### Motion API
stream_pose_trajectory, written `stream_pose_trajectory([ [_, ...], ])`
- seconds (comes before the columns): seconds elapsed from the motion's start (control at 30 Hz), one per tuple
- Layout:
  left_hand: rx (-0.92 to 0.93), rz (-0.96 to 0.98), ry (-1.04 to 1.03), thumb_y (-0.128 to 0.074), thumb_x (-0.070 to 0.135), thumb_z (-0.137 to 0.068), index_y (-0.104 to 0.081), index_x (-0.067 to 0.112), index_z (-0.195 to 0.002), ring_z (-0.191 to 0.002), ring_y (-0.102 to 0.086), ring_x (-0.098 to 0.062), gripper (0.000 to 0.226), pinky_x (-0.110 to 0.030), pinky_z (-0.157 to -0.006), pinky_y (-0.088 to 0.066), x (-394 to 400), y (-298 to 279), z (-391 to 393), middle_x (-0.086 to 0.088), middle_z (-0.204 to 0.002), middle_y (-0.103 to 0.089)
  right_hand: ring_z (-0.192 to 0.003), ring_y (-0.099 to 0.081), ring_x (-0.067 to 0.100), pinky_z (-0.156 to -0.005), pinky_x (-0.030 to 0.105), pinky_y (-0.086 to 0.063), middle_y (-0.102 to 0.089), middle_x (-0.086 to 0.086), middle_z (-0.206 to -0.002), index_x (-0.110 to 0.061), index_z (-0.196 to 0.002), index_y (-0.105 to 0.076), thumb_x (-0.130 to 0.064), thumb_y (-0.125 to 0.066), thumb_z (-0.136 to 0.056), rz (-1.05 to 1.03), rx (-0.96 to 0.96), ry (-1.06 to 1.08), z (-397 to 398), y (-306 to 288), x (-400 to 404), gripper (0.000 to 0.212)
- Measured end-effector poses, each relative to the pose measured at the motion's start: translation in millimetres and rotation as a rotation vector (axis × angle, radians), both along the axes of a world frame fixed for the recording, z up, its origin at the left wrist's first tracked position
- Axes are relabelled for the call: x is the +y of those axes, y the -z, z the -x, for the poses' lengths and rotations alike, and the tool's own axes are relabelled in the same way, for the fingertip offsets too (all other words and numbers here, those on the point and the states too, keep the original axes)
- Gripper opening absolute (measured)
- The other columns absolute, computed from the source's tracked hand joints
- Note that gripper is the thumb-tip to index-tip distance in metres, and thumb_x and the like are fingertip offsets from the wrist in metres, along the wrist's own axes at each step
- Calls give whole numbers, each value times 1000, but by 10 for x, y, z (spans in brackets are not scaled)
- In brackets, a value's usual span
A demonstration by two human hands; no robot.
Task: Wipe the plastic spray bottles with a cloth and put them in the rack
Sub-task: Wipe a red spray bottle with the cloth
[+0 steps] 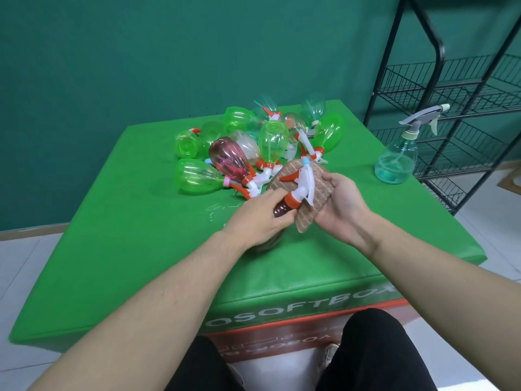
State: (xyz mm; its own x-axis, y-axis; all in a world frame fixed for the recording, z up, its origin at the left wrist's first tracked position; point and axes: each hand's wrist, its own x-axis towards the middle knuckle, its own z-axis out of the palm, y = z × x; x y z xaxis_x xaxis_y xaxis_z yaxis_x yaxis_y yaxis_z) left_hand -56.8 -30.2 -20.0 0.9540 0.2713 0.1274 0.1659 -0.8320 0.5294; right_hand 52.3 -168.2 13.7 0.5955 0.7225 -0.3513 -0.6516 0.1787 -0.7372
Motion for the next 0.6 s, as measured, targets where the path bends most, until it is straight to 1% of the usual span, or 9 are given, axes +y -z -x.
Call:
stream_pose_trajectory([
  [0.07, 19, 51, 17, -55, 40, -98, -54, 28, -104, -79, -57, -18, 13, -42, -77, -52, 50, -13, -18, 6, -89, -59, -118, -65, 30, -108, 52, -46, -70, 19, -125, -7, -128, -60, -25, -26, -108, -24, 1, 9, -26, -31, -113, 44],
  [0.17, 59, 70, 77, -55, 42, -99, -56, 29, -114, -86, -58, -20, 19, -47, -84, -51, 105, 5, -37, 1, -97, -61, -118, -66, 29, -105, 53, -47, -71, 15, -125, -10, -131, -59, -26, -25, -108, -53, 15, 31, -88, -19, -238, 43],
  [0.23, 87, 75, 82, -54, 47, -100, -58, 33, -120, -91, -59, -19, 25, -44, -89, -50, 135, 5, -45, -1, -103, -63, -122, -64, 30, -106, 55, -46, -70, 16, -126, -10, -133, -58, -26, -25, -108, -72, 33, 37, -117, 8, -257, 44],
  [0.33, 87, 109, 71, -54, 54, -97, -58, 40, -120, -89, -62, -15, 27, -42, -89, -52, 165, 37, -50, 4, -102, -67, -125, -62, 33, -108, 55, -45, -67, 19, -129, -7, -131, -59, -27, -25, -107, -69, 48, 29, -135, 40, -137, 45],
  [0.43, 75, 76, 55, -48, 66, -89, -56, 46, -118, -91, -62, -14, 37, -40, -89, -53, 145, 92, -53, 9, -101, -66, -129, -58, 38, -111, 54, -45, -60, 22, -138, -2, -137, -55, -29, -35, -104, -23, 80, 26, -146, 47, 52, 47],
  [0.47, 79, 43, 49, -47, 68, -88, -55, 46, -119, -93, -61, -14, 40, -40, -89, -52, 130, 104, -57, 10, -103, -65, -124, -62, 36, -108, 51, -48, -63, 20, -136, -1, -135, -56, -30, -38, -103, -5, 88, 15, -142, 44, 92, 47],
  [0.53, 80, -18, 35, -49, 65, -91, -54, 43, -123, -95, -60, -15, 40, -39, -89, -51, 101, 121, -70, 9, -105, -64, -98, -71, 26, -88, 38, -60, -72, 13, -111, -1, -118, -63, -27, -36, -103, -15, 91, -7, -149, 72, 179, 40],
  [0.57, 75, -39, 26, -51, 62, -93, -54, 41, -124, -96, -59, -15, 38, -39, -89, -51, 84, 123, -76, 8, -105, -63, -92, -71, 25, -83, 34, -60, -72, 12, -105, -1, -114, -63, -25, -32, -104, -1, 81, 14, -154, 67, 206, 40],
  [0.6, 72, -56, 17, -52, 60, -94, -54, 39, -124, -95, -59, -16, 37, -37, -87, -51, 67, 124, -85, 8, -105, -62, -102, -68, 29, -91, 36, -58, -70, 15, -114, 2, -120, -61, -23, -30, -104, 12, 76, 38, -167, 78, 226, 43],
])
